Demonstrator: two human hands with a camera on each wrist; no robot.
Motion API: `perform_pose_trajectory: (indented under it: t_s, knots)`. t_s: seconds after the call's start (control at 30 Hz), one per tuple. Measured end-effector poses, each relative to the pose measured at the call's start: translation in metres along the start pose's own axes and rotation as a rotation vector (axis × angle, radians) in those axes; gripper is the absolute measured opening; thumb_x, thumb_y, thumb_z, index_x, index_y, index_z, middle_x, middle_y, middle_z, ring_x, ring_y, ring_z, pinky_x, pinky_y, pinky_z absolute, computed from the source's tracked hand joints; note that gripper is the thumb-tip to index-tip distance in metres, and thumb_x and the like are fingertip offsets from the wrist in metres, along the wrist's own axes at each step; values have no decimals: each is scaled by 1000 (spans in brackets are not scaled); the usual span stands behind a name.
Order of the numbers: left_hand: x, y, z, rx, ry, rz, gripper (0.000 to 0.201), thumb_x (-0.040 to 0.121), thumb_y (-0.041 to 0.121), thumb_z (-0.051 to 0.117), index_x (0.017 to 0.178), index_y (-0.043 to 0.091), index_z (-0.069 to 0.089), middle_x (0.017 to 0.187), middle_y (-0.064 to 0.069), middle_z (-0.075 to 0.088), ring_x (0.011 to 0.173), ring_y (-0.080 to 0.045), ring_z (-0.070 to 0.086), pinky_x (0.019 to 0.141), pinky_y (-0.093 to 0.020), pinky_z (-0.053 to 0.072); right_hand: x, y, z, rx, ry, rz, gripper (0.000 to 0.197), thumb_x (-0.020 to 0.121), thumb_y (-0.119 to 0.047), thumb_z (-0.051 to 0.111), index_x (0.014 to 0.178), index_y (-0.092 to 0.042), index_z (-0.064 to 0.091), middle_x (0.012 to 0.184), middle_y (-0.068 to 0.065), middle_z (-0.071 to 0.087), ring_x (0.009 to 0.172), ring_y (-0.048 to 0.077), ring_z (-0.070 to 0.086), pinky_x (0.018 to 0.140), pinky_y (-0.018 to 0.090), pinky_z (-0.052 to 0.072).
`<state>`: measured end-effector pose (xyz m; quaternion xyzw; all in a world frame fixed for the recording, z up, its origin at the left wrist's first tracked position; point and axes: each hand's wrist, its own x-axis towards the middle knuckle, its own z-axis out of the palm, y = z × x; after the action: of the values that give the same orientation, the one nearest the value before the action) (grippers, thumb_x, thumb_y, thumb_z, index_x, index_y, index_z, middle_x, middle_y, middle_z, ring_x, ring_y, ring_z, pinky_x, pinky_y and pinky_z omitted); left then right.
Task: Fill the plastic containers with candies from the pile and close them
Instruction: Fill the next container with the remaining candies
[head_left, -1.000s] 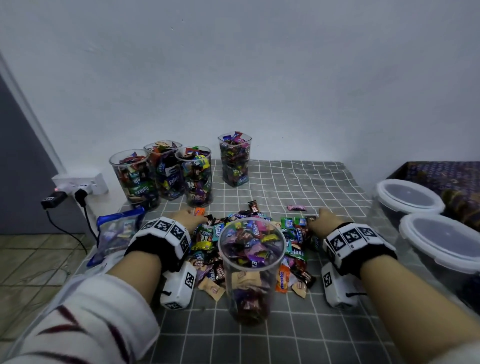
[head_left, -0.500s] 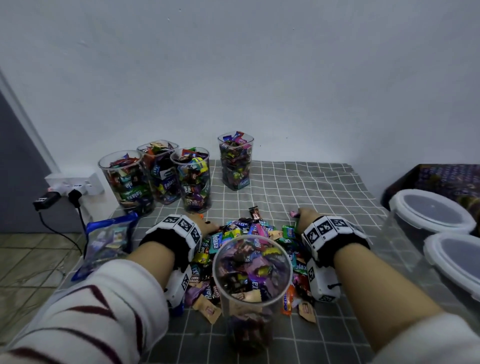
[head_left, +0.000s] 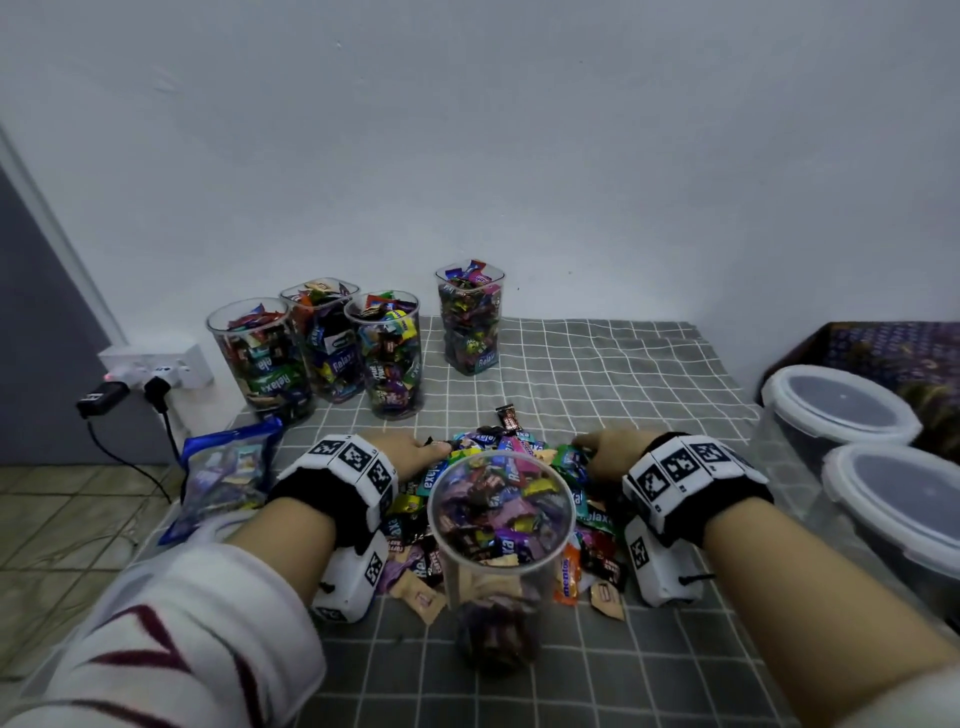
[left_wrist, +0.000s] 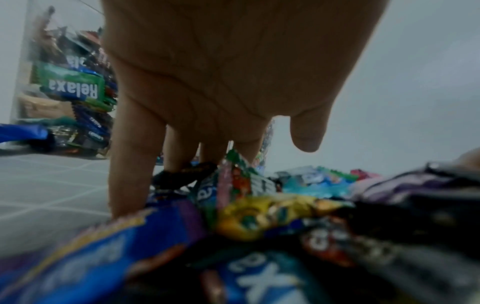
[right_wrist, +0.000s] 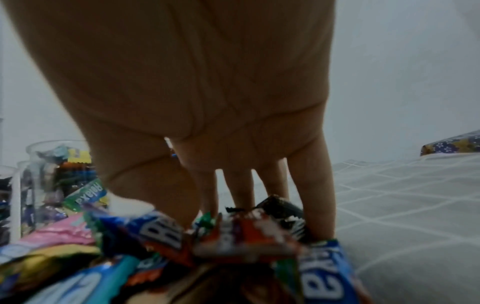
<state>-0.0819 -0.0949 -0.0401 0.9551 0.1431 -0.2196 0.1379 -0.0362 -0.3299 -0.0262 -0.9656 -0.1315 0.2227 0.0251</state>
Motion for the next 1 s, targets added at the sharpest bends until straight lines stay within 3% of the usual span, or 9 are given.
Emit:
perform_pose_trajectory:
  t_s: [0.07, 0.17, 0.23, 0.33, 0.4, 0.5, 0.63, 0.77, 1.0]
  knots:
    - [-5, 2, 1, -41, -29, 34, 64, 97, 54, 23, 142, 12, 39, 148, -11, 37, 132, -27, 39, 106, -31, 28, -10, 0, 1, 46, -33, -11, 49, 91, -19, 51, 139, -21, 43, 131, 9, 55, 117, 25, 54, 98, 34, 45]
    - [-10, 4, 4, -85, -42, 45, 61, 95, 53, 34, 136, 9, 47, 139, -14, 47, 122, -28, 47, 99, -31, 35, -16, 2, 6, 151, -72, -10, 57, 85, -17, 59, 139, -22, 42, 129, 8, 57, 115, 24, 55, 97, 37, 47]
    - [-12, 3, 9, -80, 11, 47, 54, 94, 49, 42, 131, 11, 52, 131, -13, 54, 116, -28, 52, 95, -31, 40, -20, 0, 11, 123, -51, -21, 59, 85, -20, 62, 140, -22, 41, 131, 6, 56, 116, 23, 54, 96, 33, 46]
    - [-17, 6, 17, -75, 158, 8, 42, 91, 41, 53, 121, 13, 61, 120, -12, 62, 108, -28, 58, 91, -31, 47, -22, -1, 23, 103, 24, -40, 51, 85, -27, 66, 133, -22, 50, 122, 4, 61, 108, 20, 58, 85, 27, 46]
    - [-21, 8, 20, 1, 224, -31, 34, 92, 35, 53, 117, 15, 63, 118, -11, 62, 107, -28, 59, 87, -31, 46, -24, -1, 28, 100, 69, -32, 46, 85, -30, 67, 128, -20, 55, 117, 3, 63, 104, 18, 59, 82, 26, 46]
    - [-28, 11, 20, 28, 277, -65, 29, 91, 31, 52, 115, 18, 64, 116, -10, 62, 106, -28, 58, 80, -30, 44, -26, 0, 31, 71, 117, -13, 39, 86, -32, 64, 123, -17, 60, 116, 4, 64, 104, 19, 60, 89, 29, 49]
    - [-38, 13, 21, 3, 347, -81, 29, 93, 31, 50, 111, 14, 64, 113, -12, 63, 104, -29, 59, 80, -32, 47, -24, -4, 31, -8, 154, 12, 31, 89, -27, 59, 117, -16, 62, 112, 7, 64, 103, 21, 59, 85, 28, 49]
    - [-47, 10, 21, -39, 383, -55, 25, 91, 29, 53, 111, 22, 67, 108, -10, 65, 99, -29, 60, 69, -28, 43, -22, -7, 32, -4, 194, 27, 27, 90, -23, 57, 114, -14, 64, 108, 8, 65, 98, 22, 61, 77, 26, 47]
    - [-55, 8, 25, -158, 489, 35, 24, 89, 29, 54, 108, 29, 69, 98, -9, 68, 90, -29, 61, 64, -30, 44, -27, -4, 34, 68, 293, 25, 25, 90, -20, 55, 112, -21, 67, 111, 8, 66, 102, 24, 61, 83, 29, 49]
